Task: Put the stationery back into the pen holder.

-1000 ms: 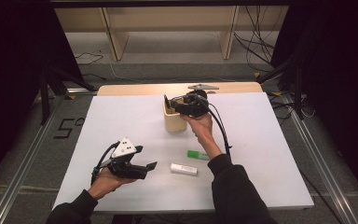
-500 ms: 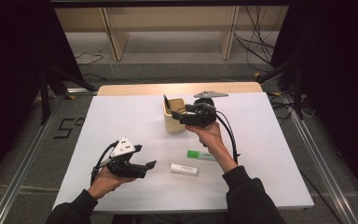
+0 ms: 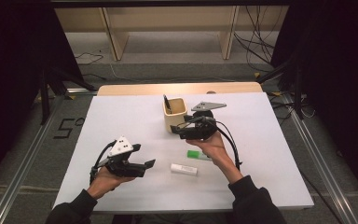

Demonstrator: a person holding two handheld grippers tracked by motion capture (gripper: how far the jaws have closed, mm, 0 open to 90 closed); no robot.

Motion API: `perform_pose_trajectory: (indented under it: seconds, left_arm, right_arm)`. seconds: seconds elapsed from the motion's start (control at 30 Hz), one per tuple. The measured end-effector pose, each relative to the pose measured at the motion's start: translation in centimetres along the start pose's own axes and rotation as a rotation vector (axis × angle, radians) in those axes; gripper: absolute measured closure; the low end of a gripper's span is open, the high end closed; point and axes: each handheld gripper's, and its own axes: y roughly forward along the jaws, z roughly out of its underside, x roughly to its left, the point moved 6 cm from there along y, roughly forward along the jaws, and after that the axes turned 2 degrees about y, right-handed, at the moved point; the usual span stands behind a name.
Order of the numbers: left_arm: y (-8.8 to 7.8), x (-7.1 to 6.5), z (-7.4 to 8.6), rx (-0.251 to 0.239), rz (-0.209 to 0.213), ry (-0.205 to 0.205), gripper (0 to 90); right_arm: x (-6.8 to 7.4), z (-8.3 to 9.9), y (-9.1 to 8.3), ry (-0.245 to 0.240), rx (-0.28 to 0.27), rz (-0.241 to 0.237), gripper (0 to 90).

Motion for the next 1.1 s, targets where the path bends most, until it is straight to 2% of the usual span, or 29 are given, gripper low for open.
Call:
perform_pose_trajectory:
  seconds: [0.5,0.6,0.83,1.0,1.1]
  left_arm:
    - [-0.5,0.0,0.1,-0.017,-0.002,-0.001,18.7]
    - [-0.6,0.0,0.1,-0.023,-0.002,-0.007,18.7]
    - [-1.0,0.1,0.1,-0.038,-0.005,-0.014,18.7]
    - [-1.2,0.3,0.0,-0.050,-0.011,-0.021,18.7]
    - [-1.3,0.4,0.1,-0.051,-0.014,-0.023,18.7]
  right_arm:
    - [1.8,1.6,-0.7,-0.109,0.087,-0.002,26.4]
    - [2.1,2.0,-0.6,-0.116,0.107,-0.015,26.4]
    - [2.9,3.0,-0.4,-0.176,0.171,-0.016,26.2]
    - [3.3,3.9,-0.1,-0.187,0.211,-0.029,26.4]
    - [3.6,4.6,0.1,-0.210,0.246,-0.035,26.4]
